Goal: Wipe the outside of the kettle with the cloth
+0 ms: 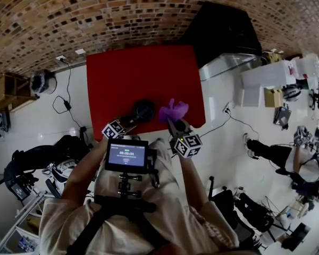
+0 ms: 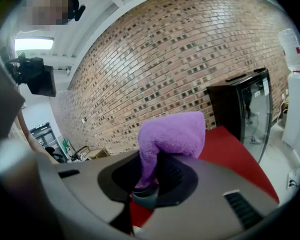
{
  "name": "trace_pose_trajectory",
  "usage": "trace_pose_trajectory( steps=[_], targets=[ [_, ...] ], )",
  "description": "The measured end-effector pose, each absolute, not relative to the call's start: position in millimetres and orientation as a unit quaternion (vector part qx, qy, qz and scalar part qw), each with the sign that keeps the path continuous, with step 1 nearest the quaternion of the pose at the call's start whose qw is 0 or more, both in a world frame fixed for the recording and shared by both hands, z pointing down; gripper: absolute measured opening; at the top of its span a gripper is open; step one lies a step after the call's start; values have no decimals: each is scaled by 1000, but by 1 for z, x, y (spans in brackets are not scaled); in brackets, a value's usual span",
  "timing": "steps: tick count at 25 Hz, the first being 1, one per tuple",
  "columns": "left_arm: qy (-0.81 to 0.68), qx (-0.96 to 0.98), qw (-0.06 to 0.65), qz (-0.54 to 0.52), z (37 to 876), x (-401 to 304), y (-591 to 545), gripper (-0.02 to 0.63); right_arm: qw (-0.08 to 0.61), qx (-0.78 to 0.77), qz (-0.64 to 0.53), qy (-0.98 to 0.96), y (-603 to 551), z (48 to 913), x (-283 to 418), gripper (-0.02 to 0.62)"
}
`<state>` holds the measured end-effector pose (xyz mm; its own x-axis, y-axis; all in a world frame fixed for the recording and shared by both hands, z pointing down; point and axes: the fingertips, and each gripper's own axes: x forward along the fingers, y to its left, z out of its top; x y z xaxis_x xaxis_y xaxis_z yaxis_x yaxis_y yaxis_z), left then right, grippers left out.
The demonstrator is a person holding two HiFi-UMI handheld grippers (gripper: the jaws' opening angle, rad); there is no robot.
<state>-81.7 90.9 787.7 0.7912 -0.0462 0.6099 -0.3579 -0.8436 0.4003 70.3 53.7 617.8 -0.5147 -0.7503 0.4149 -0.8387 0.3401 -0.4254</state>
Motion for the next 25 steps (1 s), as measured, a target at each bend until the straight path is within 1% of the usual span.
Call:
trace_pose_trajectory(
  steps=[2,4,9,16,21,23,25],
  targets=[
    [-99,912,231,324,787,-80,90,133,66,498,305,-809,52,619,69,80],
    [-96,913,223,327,783,-76,87,123,62,507,308,-803,54,621,71,80],
    [-130,913,283,263,768,-66,55,102,56,525,315,-789,58,621,78,80],
    [-157,907,331,209,751,-56,12,100,62,518,308,-795,47,617,83,80],
    [-170,886,400,161,743,-61,0,100,58,515,308,-798,43,615,89,80],
    [-172,886,403,148,734,-67,-4,101,57,513,305,-800,39,613,93,80],
    [-172,893,392,141,719,-73,-9,101,57,512,299,-803,33,611,101,80]
  ],
)
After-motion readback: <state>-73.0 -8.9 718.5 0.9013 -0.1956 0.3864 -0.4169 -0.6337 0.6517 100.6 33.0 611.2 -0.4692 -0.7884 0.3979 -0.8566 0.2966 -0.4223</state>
